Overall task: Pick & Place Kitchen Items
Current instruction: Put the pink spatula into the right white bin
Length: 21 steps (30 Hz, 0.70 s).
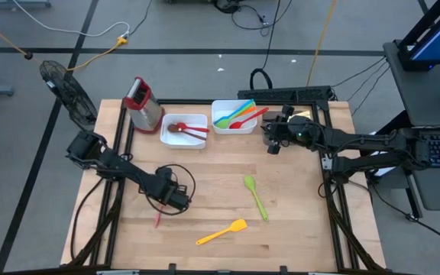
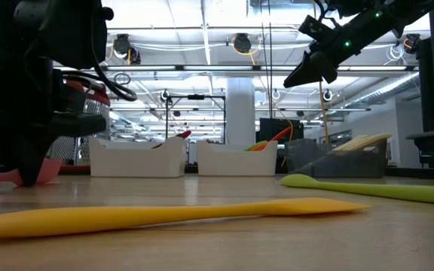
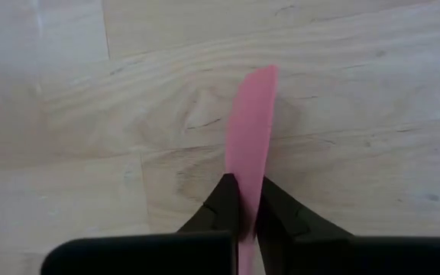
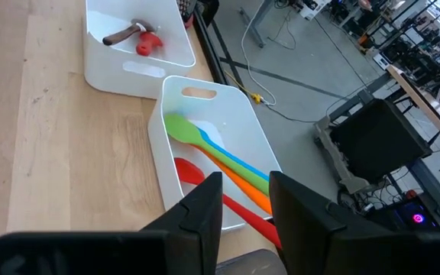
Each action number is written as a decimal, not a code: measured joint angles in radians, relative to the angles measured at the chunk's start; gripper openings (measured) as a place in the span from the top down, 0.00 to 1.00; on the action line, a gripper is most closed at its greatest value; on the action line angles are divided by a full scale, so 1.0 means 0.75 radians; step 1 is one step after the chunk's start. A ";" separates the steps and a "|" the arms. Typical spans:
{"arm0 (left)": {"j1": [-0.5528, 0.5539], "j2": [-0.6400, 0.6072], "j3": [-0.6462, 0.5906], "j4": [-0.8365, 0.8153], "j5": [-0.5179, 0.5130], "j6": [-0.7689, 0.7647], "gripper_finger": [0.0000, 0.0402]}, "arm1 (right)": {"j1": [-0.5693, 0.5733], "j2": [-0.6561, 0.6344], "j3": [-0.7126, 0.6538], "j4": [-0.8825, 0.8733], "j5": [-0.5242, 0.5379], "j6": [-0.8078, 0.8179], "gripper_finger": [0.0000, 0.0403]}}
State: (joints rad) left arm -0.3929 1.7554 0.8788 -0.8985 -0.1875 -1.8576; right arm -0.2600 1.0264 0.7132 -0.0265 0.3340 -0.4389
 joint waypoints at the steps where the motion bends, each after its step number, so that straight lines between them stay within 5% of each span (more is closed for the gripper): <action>1: 0.001 -0.013 -0.003 0.003 0.000 0.000 0.97 | 0.000 0.000 0.000 0.000 0.000 0.000 0.74; 12: 0.037 -0.376 -0.013 0.173 -0.253 0.030 0.98 | 0.000 0.000 0.000 0.001 0.001 0.001 0.74; 21: 0.143 -0.508 -0.010 0.721 -0.714 0.227 0.98 | 0.000 0.000 0.000 0.001 0.001 0.009 0.74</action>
State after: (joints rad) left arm -0.2858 1.3746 0.8715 -0.3577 -0.7233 -1.6871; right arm -0.2600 1.0264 0.7132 -0.0257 0.3347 -0.4321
